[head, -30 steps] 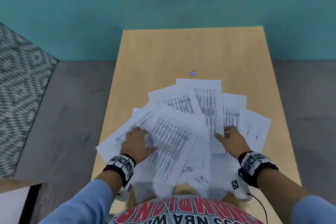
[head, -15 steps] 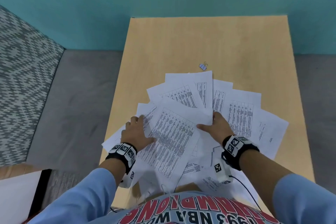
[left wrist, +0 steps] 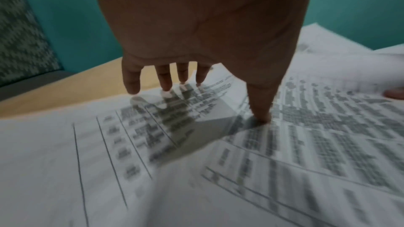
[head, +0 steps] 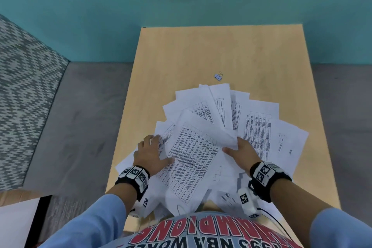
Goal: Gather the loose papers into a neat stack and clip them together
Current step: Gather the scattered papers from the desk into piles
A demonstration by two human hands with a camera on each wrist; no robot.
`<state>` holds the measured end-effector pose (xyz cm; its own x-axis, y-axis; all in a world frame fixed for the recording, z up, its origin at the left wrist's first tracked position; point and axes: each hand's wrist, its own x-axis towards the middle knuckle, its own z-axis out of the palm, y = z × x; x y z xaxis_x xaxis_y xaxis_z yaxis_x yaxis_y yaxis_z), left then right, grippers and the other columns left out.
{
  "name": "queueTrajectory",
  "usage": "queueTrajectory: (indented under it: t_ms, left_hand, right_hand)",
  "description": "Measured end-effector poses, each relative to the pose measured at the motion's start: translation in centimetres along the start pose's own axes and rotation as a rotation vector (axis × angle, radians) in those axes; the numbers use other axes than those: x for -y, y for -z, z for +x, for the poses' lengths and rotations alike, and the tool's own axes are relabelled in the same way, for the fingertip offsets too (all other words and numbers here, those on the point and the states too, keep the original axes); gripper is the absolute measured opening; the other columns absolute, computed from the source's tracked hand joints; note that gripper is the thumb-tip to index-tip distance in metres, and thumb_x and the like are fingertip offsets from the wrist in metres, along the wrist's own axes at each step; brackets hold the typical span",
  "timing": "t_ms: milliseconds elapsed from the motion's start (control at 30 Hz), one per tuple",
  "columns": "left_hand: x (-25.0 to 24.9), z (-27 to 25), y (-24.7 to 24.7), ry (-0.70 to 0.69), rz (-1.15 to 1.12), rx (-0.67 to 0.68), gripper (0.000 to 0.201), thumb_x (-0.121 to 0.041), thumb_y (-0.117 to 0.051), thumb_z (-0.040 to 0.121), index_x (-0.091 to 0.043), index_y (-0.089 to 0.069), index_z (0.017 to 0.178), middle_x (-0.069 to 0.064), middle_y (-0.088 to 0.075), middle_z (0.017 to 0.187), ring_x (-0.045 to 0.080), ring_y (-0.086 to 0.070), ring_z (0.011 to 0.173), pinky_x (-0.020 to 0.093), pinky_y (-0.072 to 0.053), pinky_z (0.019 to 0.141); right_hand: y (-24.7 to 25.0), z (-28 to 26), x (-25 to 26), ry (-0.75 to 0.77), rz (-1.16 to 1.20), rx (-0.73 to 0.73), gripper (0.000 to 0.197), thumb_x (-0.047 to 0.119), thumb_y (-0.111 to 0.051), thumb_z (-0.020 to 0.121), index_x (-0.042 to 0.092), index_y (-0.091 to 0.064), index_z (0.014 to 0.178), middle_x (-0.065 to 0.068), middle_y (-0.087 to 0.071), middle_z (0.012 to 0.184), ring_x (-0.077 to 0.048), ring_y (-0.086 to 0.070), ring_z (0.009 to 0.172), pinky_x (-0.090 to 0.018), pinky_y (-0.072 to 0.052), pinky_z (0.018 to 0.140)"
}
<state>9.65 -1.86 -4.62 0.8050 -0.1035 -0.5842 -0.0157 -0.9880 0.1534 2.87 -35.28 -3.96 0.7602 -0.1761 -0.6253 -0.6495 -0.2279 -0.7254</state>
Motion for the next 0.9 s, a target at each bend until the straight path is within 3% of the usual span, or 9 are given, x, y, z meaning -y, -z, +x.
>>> queueTrajectory:
  t_ms: [133,233,333,433,533,667,767,867,900]
  left_hand:
    - [-0.3,0.3,1.2,-0.043,-0.056,-0.017,0.149,-0.096,-0.069,0.058,-0.021,-0.004,0.170,0.005,-0.009,0.179,0.031,-0.018,0.163,0.059,-0.025,0.128]
    - [-0.8,0.5,2.6,-0.017,-0.379,-0.004,0.152,-0.078,-0.088,0.060,-0.023,0.002,0.170,0.005,-0.017,0.178,0.027,-0.023,0.163,0.052,-0.030,0.128]
    - [-0.7,1.2,3.8,-0.008,-0.590,0.063,0.114,-0.054,-0.095,0.069,-0.024,-0.032,0.159,-0.002,-0.063,0.137,0.033,-0.056,0.141,0.040,-0.051,0.104]
    - [-0.3,1.5,5.1,-0.092,-0.683,0.144,0.082,-0.061,-0.095,0.066,-0.025,-0.066,0.134,-0.011,-0.078,0.124,0.014,-0.073,0.120,0.043,-0.053,0.111]
    - [-0.8,1.0,6.1,-0.152,-0.836,0.220,0.060,-0.034,-0.096,0.077,-0.028,-0.068,0.130,-0.014,-0.080,0.123,0.001,-0.074,0.115,0.038,-0.052,0.110]
    - [-1.4,0.4,5.3,-0.081,-0.995,0.209,0.071,-0.029,-0.101,0.071,-0.022,-0.067,0.133,0.000,-0.079,0.128,0.019,-0.073,0.122,0.046,-0.054,0.112]
    - [-2.2,-0.7,3.4,-0.018,-0.782,0.272,0.069,-0.036,-0.101,0.069,-0.021,-0.070,0.129,-0.002,-0.079,0.123,0.020,-0.073,0.116,0.043,-0.056,0.107]
    - [-3.3,-1.6,1.5,-0.033,-0.434,0.244,0.044,-0.039,-0.094,0.078,-0.018,-0.068,0.106,-0.002,-0.072,0.097,0.022,-0.069,0.089,0.031,-0.056,0.073]
    - [-3.6,-1.8,1.2,-0.056,-0.378,0.221,0.040,-0.038,-0.091,0.082,-0.017,-0.068,0.107,0.000,-0.071,0.097,0.024,-0.067,0.087,0.030,-0.052,0.069]
  right_hand:
    - [1.7,-1.0,-0.2,0.000,0.040,0.055,0.037,0.020,-0.076,0.093,0.023,-0.070,0.129,0.003,-0.076,0.121,-0.019,-0.068,0.115,-0.048,-0.048,0.110]
    - [2.7,-1.6,-0.5,-0.027,0.129,0.063,0.036,0.018,-0.077,0.093,0.023,-0.072,0.128,0.004,-0.076,0.121,-0.016,-0.067,0.117,-0.050,-0.045,0.114]
    - [3.9,-2.3,-0.3,-0.045,0.219,0.082,0.037,0.014,-0.077,0.092,0.021,-0.072,0.128,0.006,-0.077,0.121,-0.010,-0.066,0.117,-0.046,-0.042,0.115]
    - [5.3,-2.7,-0.1,-0.038,0.265,0.093,0.038,0.016,-0.080,0.089,0.020,-0.073,0.126,0.002,-0.078,0.122,-0.018,-0.070,0.118,-0.048,-0.046,0.113]
    - [6.7,-2.9,0.2,-0.036,0.224,0.130,0.039,0.014,-0.083,0.086,0.016,-0.073,0.124,-0.001,-0.080,0.116,-0.021,-0.075,0.110,-0.047,-0.055,0.103]
    - [7.4,-3.7,1.0,-0.091,0.034,0.214,0.044,0.012,-0.086,0.082,0.021,-0.070,0.122,-0.002,-0.081,0.110,-0.021,-0.077,0.099,-0.037,-0.063,0.083]
    - [6.4,-4.1,1.4,-0.118,0.004,0.241,0.042,0.018,-0.082,0.088,0.024,-0.066,0.126,0.001,-0.079,0.113,-0.015,-0.075,0.095,-0.025,-0.061,0.069]
    - [4.9,-3.7,1.2,-0.147,0.044,0.208,0.051,0.046,-0.079,0.086,0.026,-0.067,0.131,0.006,-0.077,0.117,-0.016,-0.073,0.103,-0.042,-0.062,0.090]
    - [4.7,-3.5,1.3,-0.163,0.067,0.178,0.059,0.056,-0.076,0.083,0.023,-0.068,0.132,0.004,-0.077,0.117,-0.019,-0.073,0.105,-0.044,-0.061,0.092]
